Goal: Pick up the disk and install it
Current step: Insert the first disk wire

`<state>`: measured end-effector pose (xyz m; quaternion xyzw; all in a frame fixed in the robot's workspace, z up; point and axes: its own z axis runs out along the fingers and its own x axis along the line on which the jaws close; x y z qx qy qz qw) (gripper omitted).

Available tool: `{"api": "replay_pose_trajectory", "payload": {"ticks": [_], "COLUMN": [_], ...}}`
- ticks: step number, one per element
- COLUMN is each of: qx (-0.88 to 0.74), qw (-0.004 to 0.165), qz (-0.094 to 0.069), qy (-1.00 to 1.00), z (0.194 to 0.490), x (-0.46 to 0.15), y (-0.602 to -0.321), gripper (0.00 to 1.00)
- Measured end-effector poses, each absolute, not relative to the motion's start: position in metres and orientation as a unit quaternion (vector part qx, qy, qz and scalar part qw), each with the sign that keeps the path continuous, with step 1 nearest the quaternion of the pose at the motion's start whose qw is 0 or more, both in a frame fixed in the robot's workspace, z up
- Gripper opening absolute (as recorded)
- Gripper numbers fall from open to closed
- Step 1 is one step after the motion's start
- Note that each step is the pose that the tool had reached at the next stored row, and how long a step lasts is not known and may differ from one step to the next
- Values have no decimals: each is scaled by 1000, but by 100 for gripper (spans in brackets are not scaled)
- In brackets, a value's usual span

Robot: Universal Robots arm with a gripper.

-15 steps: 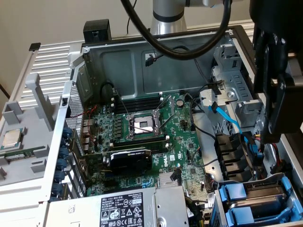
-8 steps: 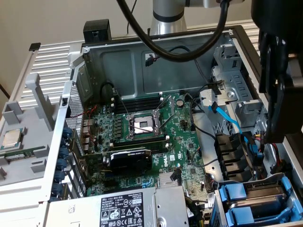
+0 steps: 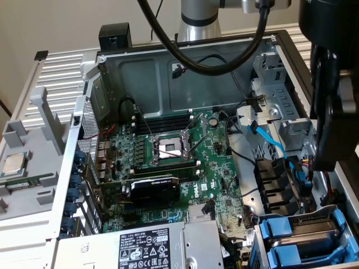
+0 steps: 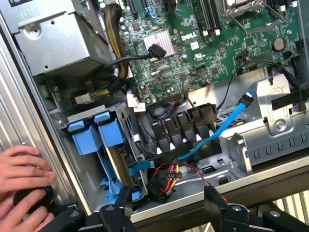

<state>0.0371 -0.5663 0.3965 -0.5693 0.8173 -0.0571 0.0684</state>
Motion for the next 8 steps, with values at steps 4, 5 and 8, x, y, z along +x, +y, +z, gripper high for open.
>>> {"api": "replay_pose_trajectory", "payload": {"ticks": [4,5,8], "qx": [-562,-561,-559], "qw": [68,68,68], "qz": [-58,-58,-58], "qy": [822,823,825], "z": [390,388,383], "x": [39,40,42], "y": [-565,-565,-563], "gripper": [70,70,70]}}
